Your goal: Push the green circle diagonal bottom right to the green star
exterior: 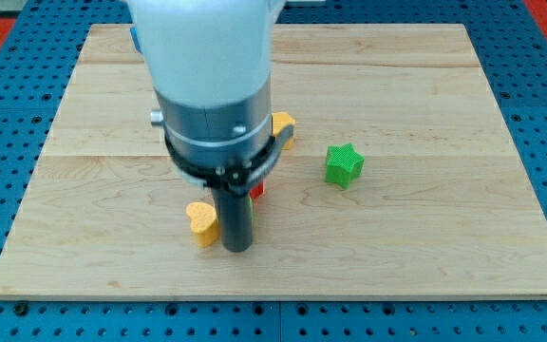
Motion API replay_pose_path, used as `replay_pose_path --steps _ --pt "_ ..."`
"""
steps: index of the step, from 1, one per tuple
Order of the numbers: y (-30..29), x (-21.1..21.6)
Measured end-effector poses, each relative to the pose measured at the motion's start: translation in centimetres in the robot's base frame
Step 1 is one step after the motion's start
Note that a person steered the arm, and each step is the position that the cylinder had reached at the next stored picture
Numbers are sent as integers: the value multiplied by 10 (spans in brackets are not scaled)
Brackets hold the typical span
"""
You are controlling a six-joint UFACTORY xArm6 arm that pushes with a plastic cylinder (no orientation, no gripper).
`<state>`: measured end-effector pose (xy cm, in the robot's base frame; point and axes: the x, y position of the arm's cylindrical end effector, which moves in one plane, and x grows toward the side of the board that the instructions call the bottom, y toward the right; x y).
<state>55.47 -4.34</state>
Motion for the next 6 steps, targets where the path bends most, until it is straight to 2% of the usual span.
replay_pose_path --steps 1,2,3,4,6 --pt "-1 -2" --pt "-47 -10" --pt "-50 -39" --pt "-44 -53" --pt "33 -13"
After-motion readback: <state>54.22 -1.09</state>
